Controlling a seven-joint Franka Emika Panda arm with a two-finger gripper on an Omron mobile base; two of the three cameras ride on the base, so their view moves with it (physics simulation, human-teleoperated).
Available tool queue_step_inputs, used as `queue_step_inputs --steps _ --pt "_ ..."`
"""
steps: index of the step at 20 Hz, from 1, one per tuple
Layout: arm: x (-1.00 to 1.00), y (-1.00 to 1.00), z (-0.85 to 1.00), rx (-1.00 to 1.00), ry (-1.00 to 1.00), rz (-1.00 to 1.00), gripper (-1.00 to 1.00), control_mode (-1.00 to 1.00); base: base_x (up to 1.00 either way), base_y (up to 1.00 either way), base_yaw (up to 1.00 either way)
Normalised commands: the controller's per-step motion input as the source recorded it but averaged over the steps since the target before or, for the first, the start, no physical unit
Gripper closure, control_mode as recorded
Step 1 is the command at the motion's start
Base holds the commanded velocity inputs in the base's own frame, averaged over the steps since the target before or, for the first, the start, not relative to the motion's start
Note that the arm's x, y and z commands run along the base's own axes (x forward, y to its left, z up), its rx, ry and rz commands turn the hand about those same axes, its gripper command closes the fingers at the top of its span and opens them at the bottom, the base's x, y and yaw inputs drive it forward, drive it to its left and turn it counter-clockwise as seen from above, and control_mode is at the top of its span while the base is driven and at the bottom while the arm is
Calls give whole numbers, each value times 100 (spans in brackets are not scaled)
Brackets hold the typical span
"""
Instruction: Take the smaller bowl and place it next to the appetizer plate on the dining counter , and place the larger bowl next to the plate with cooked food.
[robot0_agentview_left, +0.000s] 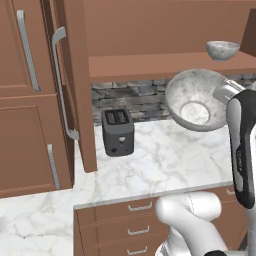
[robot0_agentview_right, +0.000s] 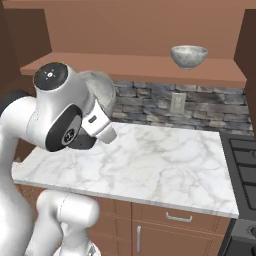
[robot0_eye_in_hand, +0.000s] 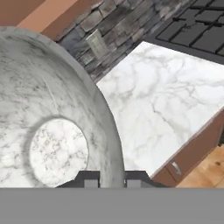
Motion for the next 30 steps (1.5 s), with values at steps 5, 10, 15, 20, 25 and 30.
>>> queue_step_inputs --steps 5,10,15,20,25,30 --pt "-91 7 -46 0 -1 31 100 -100 0 0 0" --pt "0 0 0 0 0 0 100 100 -50 23 31" --pt "0 0 0 0 0 0 100 100 -52 2 5" --pt "0 0 0 0 0 0 100 100 -93 0 0" --pt "0 0 0 0 0 0 100 100 -100 0 0" --pt "0 0 0 0 0 0 100 100 -89 -8 -16"
